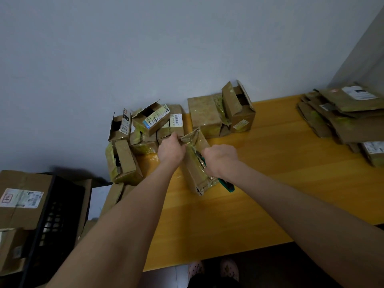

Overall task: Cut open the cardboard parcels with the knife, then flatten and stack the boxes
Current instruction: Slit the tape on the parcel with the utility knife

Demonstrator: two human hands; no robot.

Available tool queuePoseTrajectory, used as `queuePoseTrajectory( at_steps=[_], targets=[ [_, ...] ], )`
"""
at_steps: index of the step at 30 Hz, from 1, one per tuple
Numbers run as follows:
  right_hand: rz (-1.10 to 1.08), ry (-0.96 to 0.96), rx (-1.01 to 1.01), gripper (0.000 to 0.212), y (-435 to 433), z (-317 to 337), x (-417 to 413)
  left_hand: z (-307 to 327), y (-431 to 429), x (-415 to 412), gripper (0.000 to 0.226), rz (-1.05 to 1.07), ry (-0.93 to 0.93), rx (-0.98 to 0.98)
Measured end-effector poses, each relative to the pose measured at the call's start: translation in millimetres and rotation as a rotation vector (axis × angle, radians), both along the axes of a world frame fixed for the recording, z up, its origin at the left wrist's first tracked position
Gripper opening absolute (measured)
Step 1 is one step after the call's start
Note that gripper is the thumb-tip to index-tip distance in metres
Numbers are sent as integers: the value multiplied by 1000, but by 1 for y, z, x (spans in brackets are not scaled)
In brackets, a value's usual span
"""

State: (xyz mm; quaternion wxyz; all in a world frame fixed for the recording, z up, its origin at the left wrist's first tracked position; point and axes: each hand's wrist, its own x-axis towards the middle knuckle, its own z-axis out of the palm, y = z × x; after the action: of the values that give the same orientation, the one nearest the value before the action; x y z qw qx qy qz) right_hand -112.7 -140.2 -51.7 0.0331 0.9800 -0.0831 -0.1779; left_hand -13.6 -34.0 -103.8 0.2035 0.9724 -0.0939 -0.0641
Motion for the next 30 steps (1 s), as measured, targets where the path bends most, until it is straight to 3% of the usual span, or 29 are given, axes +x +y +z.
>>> queuePoseTrajectory(
  at_steps=[4,7,15,21,26,28,30],
  targets=[
    [-3,124,63,6,-1,-20,-18,2,-10,-1,26,-87,-49,10],
    [-38,102,155,18,-16,-17,-19,-4,2,5,27,13,8,-15],
    [-25,-108,147,35,-31,-10,-20,-17,32,18,17,275,161,-153],
    [-454,-215,505,28,-64,-14,-16,-25,57,2,21,394,328,-173],
    [-598,-111,871,31,-48,-38,-11,-5,57,-2,39,242,360,158],
    [-674,-144,1003,34,-37,-44,-9,5,57,-3,54,162,260,405],
    [-719,-185,1041,35,-32,-47,-4,12,53,0,75,10,79,522]
  ],
)
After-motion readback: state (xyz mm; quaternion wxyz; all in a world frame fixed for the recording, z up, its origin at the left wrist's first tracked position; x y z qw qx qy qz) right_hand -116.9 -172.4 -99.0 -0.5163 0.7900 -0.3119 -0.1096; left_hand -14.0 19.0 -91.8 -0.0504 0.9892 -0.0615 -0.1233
